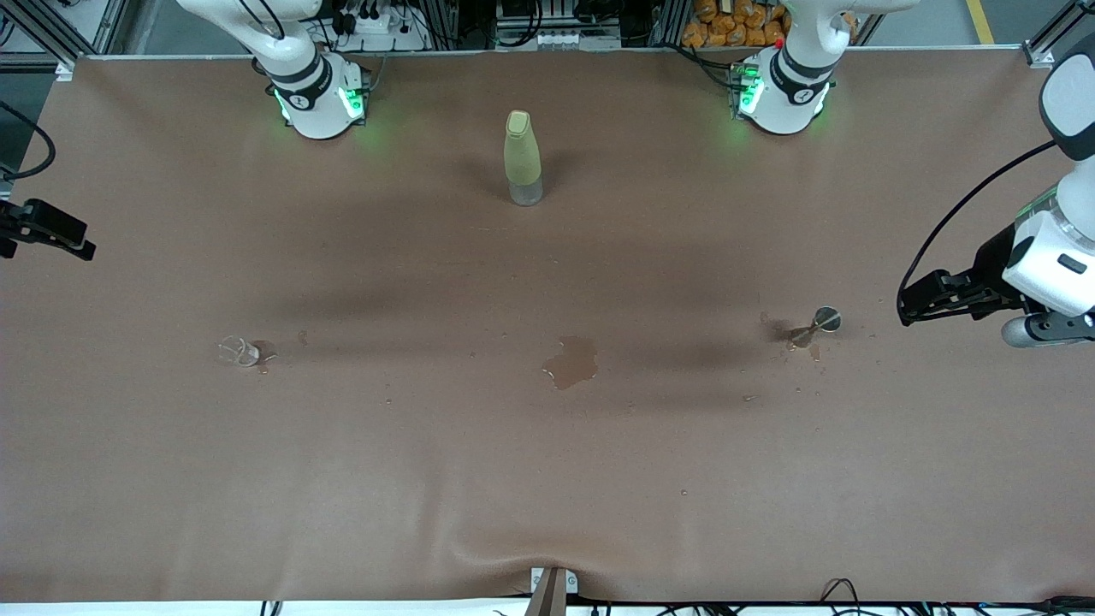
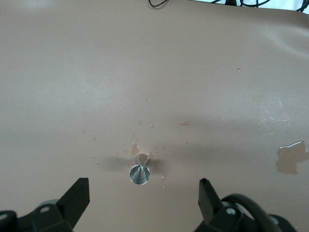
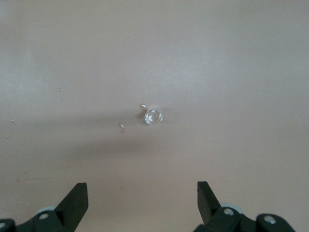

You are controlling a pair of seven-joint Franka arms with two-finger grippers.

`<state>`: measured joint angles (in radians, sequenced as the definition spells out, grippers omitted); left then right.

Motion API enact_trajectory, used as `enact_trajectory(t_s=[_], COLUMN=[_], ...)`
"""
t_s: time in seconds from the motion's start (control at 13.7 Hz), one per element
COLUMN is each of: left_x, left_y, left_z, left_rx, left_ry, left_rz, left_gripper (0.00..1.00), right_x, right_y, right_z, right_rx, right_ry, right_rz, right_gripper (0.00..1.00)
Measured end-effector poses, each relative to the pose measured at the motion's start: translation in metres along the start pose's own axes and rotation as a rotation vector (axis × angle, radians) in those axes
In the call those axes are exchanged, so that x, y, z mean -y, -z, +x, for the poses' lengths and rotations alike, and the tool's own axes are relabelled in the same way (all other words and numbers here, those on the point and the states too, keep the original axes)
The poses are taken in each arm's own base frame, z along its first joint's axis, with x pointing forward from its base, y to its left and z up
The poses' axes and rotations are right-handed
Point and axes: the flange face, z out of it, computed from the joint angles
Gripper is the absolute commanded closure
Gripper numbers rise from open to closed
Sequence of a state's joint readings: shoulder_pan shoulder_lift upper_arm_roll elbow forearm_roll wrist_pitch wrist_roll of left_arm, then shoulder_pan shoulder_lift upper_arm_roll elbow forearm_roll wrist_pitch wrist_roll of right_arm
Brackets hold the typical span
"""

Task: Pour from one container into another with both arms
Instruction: 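Move the right gripper toward the clear glass cup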

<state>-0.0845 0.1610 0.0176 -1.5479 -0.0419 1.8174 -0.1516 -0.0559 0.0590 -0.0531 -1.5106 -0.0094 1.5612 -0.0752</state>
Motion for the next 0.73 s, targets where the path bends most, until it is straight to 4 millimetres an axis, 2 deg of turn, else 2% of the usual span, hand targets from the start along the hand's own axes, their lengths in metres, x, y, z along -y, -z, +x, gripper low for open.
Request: enact_trajectory(t_s=[0.44, 0.73], left_x=[-0.0078, -0.0073], left_y=[0.0077, 0.0086], left_z=[-0.0020, -0.0021], left_rx=[0.001, 0.003], left_ry=[-0.010, -0.009], left_rz=[-0.003, -0.003], left_gripper=[0.00, 0.00], right_x=[-0.0099, -0.0070], right_y=[-0.0014, -0.0034], right_z=[-0.0014, -0.0005], right_rx=[0.007, 0.012], right_ry=[-0.022, -0.010], right_rz=[0.028, 0.030], right_gripper=[0.00, 0.00])
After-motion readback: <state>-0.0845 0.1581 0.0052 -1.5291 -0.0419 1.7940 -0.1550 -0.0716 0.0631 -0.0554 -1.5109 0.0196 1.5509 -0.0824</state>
